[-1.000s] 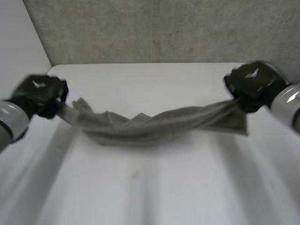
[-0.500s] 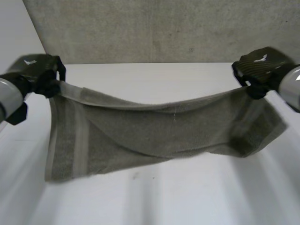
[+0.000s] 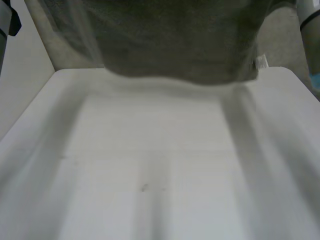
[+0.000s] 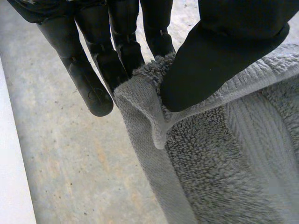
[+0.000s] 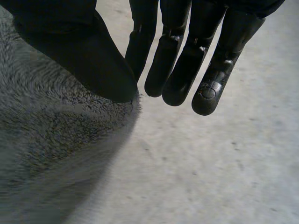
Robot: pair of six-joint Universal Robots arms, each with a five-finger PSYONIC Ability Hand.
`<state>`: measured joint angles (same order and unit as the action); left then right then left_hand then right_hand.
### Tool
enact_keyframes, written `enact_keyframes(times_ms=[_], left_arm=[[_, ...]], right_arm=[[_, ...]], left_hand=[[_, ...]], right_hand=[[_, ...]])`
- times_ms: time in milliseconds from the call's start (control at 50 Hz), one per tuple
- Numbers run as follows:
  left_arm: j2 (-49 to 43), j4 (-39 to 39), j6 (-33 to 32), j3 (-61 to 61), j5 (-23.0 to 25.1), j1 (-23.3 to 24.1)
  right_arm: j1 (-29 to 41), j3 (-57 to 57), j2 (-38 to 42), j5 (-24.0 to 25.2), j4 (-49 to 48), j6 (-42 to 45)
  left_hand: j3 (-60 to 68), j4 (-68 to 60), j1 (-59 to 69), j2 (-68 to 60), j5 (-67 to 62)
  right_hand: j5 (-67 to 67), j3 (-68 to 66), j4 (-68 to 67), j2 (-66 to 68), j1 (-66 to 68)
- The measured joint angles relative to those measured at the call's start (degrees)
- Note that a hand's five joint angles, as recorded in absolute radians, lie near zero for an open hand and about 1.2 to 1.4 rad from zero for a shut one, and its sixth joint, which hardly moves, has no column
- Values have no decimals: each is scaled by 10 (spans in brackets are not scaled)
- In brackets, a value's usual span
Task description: Fold the towel.
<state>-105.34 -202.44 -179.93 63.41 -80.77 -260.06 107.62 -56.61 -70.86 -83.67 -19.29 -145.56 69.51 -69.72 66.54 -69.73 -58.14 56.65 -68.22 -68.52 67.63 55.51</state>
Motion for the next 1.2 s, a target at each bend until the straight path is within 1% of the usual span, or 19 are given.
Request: enact_keyframes(times_ms=[40, 100, 140, 200, 320, 360, 420, 480, 520, 540, 560, 620, 660, 680, 700, 780, 920, 1040, 1200], left_arm=[[5, 4, 7, 17, 4, -2], [6, 26, 14, 69, 23, -6], [4, 33, 15, 86, 29, -7], [-17, 52, 11, 152, 45, -9], [-50, 69, -11, 216, 51, -10], [-70, 84, -42, 248, 52, -16], [-82, 101, -80, 268, 50, -26], [-84, 115, -108, 279, 49, -33], [-82, 121, -121, 284, 48, -36], [-79, 124, -126, 287, 48, -37], [-76, 125, -129, 289, 48, -38], [-65, 127, -132, 295, 48, -40], [-52, 126, -132, 303, 49, -41], [-52, 126, -132, 303, 49, -41], [-42, 126, -131, 309, 49, -43], [-33, 125, -130, 314, 49, -46], [-31, 121, -130, 315, 49, -52], [-37, 118, -129, 313, 50, -61], [-40, 118, -129, 311, 50, -63]], right_arm=[[-1, -18, -6, 18, 21, 1], [-3, -56, -7, 60, 98, 5], [-4, -67, -4, 70, 122, 7], [-6, -106, 19, 90, 197, 18], [-7, -155, 56, 96, 250, 40], [-8, -186, 85, 97, 264, 53], [-8, -208, 108, 98, 265, 55], [-9, -221, 121, 99, 260, 40], [-11, -225, 124, 99, 257, 27], [-15, -230, 125, 99, 253, 3], [-20, -235, 124, 99, 249, -23], [-34, -243, 121, 98, 241, -73], [-56, -258, 114, 98, 232, -139], [-56, -258, 114, 98, 232, -139], [-73, -271, 109, 97, 222, -182], [-97, -299, 100, 97, 199, -231], [-118, -349, 85, 99, 149, -252], [-121, -378, 85, 107, 103, -242], [-118, -384, 109, 110, 75, -212]], left_hand=[[0, 0, 0, 0, 0], [0, 0, 0, 0, 0], [0, 0, 0, 0, 0], [0, 0, 0, 0, 0], [0, 0, 0, 0, 0], [0, 0, 0, 0, 0], [0, 0, 0, 0, 0], [0, 0, 0, 0, 0], [0, 0, 0, 0, 0], [0, 0, 0, 0, 0], [0, 0, 0, 0, 0], [0, 0, 0, 0, 0], [0, 0, 0, 0, 0], [0, 0, 0, 0, 0], [0, 0, 0, 0, 0], [0, 0, 0, 0, 0], [0, 0, 0, 0, 0], [0, 0, 0, 0, 0], [0, 0, 0, 0, 0]], right_hand=[[0, 0, 0, 0, 0], [0, 0, 0, 0, 0], [0, 0, 0, 0, 0], [0, 0, 0, 0, 0], [0, 0, 0, 0, 0], [0, 0, 0, 0, 0], [-1, 4, 5, -4, -2], [-133, 158, 160, -153, -111], [-168, 194, 196, -189, -137], [-259, 285, 285, -279, -206], [-291, 312, 314, -300, -228], [-313, 330, 336, -314, -244], [-320, 336, 340, -316, -248], [-320, 336, 340, -316, -248], [-322, 337, 340, -316, -248], [-322, 337, 340, -316, -248], [-322, 337, 340, -316, -248], [-322, 337, 340, -316, -248], [-322, 337, 340, -316, -248]])
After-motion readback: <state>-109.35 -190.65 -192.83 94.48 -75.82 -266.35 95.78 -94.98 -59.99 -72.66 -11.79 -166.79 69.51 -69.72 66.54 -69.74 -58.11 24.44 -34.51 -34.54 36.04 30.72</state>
